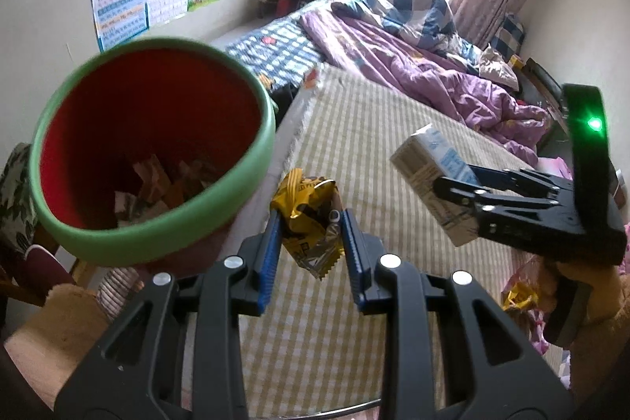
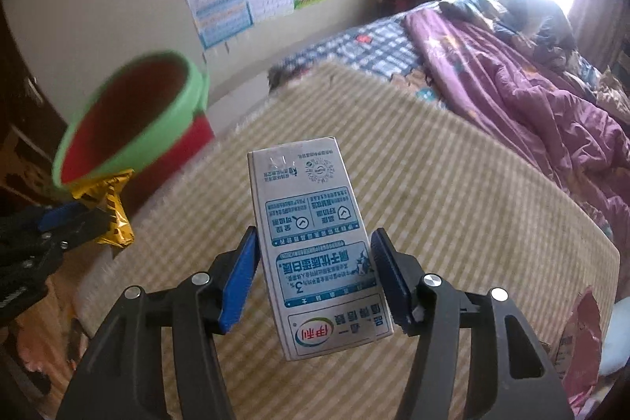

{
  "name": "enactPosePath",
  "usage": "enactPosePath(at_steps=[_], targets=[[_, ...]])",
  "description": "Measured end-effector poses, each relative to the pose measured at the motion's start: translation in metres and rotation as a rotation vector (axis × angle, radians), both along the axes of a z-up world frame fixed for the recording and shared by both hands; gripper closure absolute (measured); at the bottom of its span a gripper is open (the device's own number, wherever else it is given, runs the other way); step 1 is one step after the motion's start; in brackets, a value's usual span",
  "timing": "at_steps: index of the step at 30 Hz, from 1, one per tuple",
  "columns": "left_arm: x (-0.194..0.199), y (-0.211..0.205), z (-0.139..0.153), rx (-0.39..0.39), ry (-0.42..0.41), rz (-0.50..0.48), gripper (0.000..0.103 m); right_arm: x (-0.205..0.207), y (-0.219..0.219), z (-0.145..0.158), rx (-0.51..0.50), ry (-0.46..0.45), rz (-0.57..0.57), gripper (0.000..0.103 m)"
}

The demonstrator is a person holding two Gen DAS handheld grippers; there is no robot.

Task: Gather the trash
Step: 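Carry both items over the green-rimmed bin and open both tools to drop them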

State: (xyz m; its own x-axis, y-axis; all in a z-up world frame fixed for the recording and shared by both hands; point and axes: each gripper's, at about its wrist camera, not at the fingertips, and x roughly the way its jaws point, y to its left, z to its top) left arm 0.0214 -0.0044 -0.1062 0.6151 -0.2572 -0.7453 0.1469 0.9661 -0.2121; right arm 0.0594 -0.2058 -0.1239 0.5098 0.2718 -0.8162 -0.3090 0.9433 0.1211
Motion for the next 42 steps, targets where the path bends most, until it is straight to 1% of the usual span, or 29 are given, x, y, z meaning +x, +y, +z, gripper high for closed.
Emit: enactPosePath(at_steps=[5, 10, 18, 24, 34, 42], targets=[[0.003, 0.011, 0.017, 0.009, -0.051, 0.027, 0.074, -0.001, 0.0, 0.026, 0.078, -0.043, -0.014, 0.047], [0.007, 0.028, 0.024, 0.016, -0.073, 0.072, 0.074, 0.003, 0.017, 0.04, 0.117, -0.059, 0.024, 0.047], [0.013, 0.056, 0.016, 0.013, -0.04, 0.139, 0.074, 0.007, 0.051, 0.043, 0.151, -0.037, 0.097, 0.047], [0.017, 0.069, 0.016, 0.016, -0.035, 0.175, 0.074, 0.008, 0.07, 0.044, 0.174, -0.027, 0.133, 0.047], [0.022, 0.093, 0.011, 0.014, -0.018, 0.245, 0.074, 0.011, 0.095, 0.053, 0.195, -0.036, 0.178, 0.047], [0.027, 0.103, 0.006, 0.006, -0.005, 0.272, 0.074, 0.018, 0.118, 0.061, 0.202, -0.055, 0.225, 0.047]])
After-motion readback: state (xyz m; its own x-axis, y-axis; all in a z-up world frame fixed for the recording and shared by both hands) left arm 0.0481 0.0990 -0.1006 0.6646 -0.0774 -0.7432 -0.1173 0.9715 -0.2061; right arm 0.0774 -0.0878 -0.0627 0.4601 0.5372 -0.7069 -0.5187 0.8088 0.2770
